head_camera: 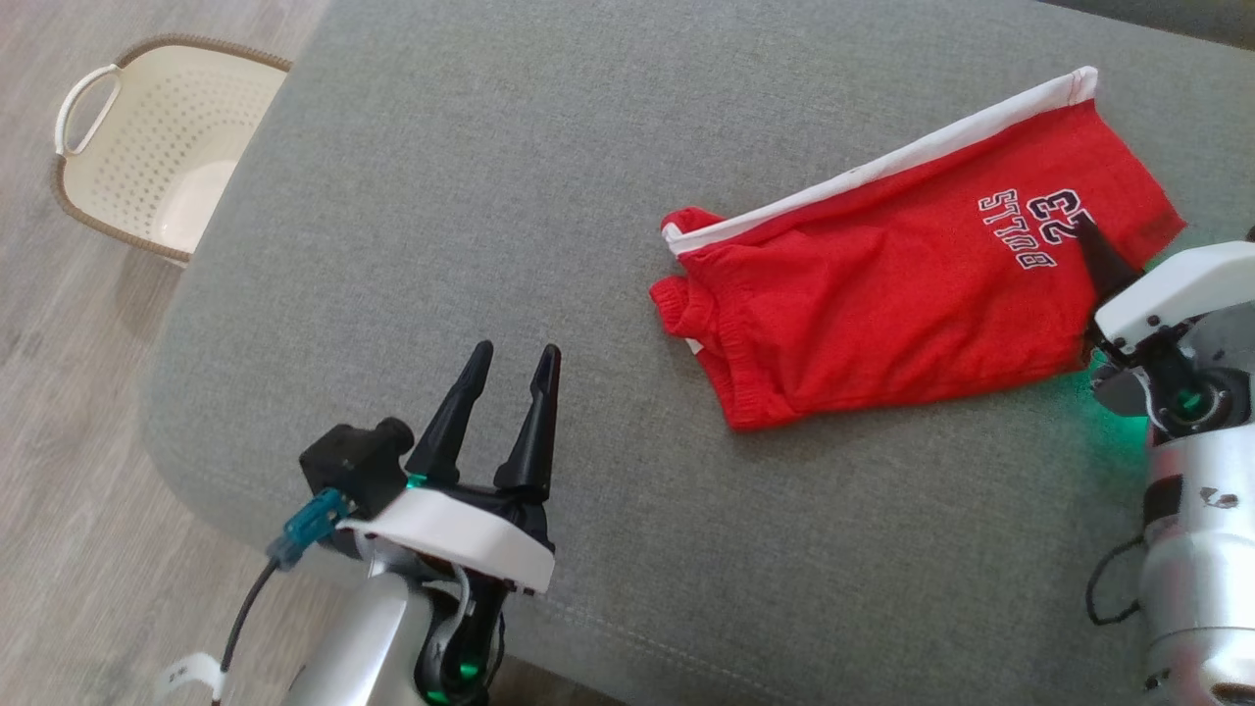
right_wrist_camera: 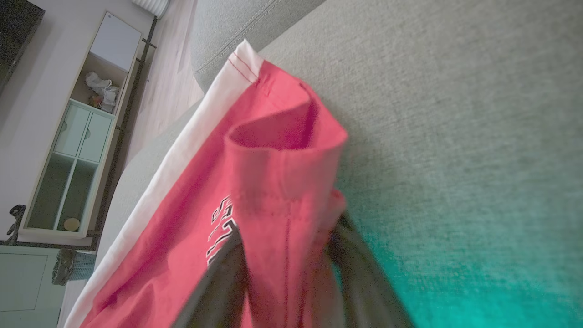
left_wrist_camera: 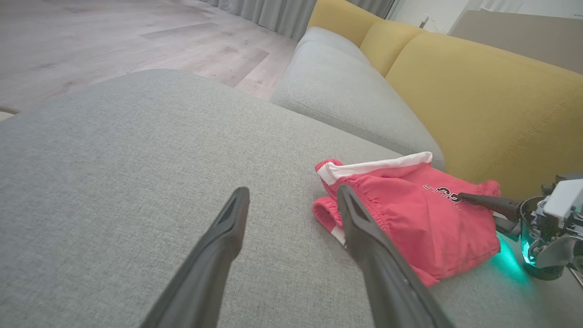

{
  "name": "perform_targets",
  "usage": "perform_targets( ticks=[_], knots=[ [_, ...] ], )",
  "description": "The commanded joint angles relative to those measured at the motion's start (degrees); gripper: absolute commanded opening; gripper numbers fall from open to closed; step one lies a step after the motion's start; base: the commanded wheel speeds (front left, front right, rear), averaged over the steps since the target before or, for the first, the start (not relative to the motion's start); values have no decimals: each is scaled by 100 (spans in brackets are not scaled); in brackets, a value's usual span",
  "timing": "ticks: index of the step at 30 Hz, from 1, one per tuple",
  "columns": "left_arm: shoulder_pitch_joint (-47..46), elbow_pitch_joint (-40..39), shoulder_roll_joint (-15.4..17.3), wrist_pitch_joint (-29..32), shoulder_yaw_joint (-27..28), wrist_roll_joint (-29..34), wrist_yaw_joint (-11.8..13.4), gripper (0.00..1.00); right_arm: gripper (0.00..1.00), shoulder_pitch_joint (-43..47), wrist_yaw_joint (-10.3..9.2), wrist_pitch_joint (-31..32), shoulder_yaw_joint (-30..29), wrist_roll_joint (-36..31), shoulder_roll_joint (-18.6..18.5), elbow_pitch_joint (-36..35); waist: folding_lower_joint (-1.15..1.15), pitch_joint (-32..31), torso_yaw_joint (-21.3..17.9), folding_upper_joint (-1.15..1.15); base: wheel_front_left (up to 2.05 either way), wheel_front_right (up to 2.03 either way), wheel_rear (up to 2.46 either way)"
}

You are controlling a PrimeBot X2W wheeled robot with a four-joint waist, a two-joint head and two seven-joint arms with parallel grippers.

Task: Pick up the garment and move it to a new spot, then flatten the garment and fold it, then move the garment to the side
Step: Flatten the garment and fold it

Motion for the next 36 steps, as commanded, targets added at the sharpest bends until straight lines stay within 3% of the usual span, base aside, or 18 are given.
perform_targets(
  ticks=[1, 15, 28, 36],
  knots=[
    [-148, -186, 38, -71, 143, -38, 17, 100, 0, -33, -5, -23, 136, -7, 165, -44, 0, -5, -7, 0, 0, 0, 0],
    [-120, -64, 38, -71, 314, 100, -21, 100, 0, 281, -5, -1017, 191, 263, 229, -417, 0, -325, -529, 0, 0, 0, 0],
    [-32, 47, 38, -71, 421, 257, -102, 100, 0, 1394, -5, -1736, -704, -157, 280, -1217, 0, -668, -1194, 0, 0, 0, 0],
    [0, 107, 38, -71, 400, 289, -145, 100, 0, 1554, -5, -1983, -142, 341, 284, -1188, 0, -774, -1292, 0, 0, 0, 0]
  ],
)
